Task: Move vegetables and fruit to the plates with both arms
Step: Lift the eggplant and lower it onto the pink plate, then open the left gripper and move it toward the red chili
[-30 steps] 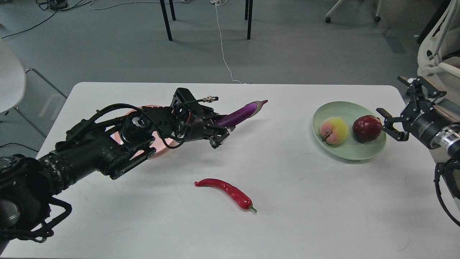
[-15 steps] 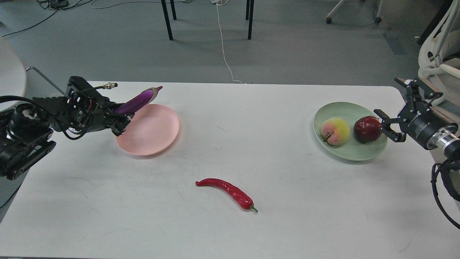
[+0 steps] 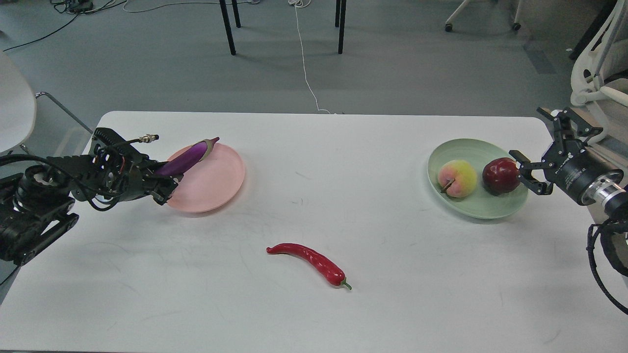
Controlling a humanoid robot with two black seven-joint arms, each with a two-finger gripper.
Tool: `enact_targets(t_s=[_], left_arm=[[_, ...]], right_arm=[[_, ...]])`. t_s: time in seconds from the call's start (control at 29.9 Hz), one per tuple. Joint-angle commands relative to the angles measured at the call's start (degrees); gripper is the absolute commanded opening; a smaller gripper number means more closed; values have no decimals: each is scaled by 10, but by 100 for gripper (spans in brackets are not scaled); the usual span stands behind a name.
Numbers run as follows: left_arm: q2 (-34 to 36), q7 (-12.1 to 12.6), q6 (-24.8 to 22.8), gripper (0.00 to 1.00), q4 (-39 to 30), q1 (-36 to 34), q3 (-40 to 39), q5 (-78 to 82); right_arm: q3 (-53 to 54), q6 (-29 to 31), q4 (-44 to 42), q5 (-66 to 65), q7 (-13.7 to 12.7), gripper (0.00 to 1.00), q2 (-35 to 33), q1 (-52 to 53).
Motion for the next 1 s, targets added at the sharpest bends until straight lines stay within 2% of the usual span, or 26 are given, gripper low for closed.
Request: enact_targets(t_s=[0.0,0.17,0.4,0.57,0.8,0.97], left_arm=[[-13,0,-1,23,5,-1,0,0],[-21,0,0,32,13,-1,0,0],[-19,-3,1,63,25,-6,1,0],[-17,-11,9,80,24,-7,1,0],[-14,-17,32,89,15,-28,-2,0],[-7,-51,31,97,-46,-106,-2,-41]], right_arm=[[0,-1,1,1,0,98,0,-1],[0,-1,2,0,0,98,-1,-1],[0,0,2,0,0,98,-3,-5],[0,0,4,1,0,98,-3,-6],[1,0,3,0,0,98,-4,-5],[4,0,2,0,0,98,-2,-6]])
